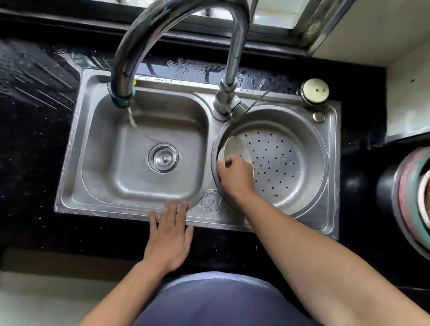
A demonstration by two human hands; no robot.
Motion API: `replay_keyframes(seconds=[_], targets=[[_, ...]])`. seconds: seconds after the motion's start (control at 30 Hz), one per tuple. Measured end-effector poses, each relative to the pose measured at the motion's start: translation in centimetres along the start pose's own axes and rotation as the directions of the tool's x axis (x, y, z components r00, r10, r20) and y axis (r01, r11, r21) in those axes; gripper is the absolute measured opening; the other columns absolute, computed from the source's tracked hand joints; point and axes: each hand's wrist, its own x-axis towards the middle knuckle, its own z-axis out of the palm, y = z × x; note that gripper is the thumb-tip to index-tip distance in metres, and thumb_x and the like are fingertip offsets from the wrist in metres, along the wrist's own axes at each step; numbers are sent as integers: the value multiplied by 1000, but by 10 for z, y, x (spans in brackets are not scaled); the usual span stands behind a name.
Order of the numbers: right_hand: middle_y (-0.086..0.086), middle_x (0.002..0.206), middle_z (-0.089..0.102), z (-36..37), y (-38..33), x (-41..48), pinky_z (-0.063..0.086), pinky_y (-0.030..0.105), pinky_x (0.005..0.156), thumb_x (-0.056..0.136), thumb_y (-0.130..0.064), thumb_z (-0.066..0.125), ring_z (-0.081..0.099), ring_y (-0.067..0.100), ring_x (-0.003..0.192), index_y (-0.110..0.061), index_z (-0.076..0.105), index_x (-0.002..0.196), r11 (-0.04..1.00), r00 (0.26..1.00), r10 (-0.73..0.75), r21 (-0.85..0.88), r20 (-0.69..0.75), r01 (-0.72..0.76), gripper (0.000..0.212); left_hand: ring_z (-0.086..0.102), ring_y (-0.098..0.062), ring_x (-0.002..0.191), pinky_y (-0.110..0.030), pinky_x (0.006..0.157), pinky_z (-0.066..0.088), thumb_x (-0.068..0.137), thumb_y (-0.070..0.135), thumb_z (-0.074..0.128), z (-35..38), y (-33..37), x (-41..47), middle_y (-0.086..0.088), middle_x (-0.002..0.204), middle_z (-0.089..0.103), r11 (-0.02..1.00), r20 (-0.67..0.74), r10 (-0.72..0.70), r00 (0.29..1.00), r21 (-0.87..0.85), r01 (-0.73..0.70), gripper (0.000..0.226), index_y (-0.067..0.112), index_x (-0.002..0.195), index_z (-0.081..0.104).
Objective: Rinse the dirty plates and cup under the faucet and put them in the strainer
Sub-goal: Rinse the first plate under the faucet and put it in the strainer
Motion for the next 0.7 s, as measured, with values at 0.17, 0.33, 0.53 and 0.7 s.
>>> replay_keyframes(seconds=[0.17,0.33,0.53,0.7], targets=[[-1,50,45,3,5,0,28,26,44,86,-31,60,41,14,52,-14,46,55,999,999,13,45,43,-15,38,-3,-23,165,-53,129,-11,109,50,25,4,-9,1,-5,179,7,999,-17,21,1000,-40,-21,70,19,169,7],[5,75,70,11,15,0,36,28,64,87,-28,65,52,18,70,-14,69,74,997,998,-7,79,68,2,19,1,-23,165,-46,132,-8,110,43,34,3,-15,-3,-6,178,14,993,-73,53,996,-101,-61,64,22,168,19],[7,118,60,19,17,-4,47,37,89,89,-30,65,56,27,109,-10,59,114,999,998,0,54,55,-3,32,33,-28,156,-48,130,22,98,34,39,-13,-37,-46,-8,164,44,960,-300,-10,954,-271,-75,59,12,151,55],[5,113,56,22,-12,-51,43,42,93,85,-29,59,50,27,110,-12,57,110,962,954,-257,-135,-156,237,31,54,-18,114,-34,103,42,90,23,48,3,-96,-98,3,121,65,865,-409,-336,848,-490,106,39,15,122,70]])
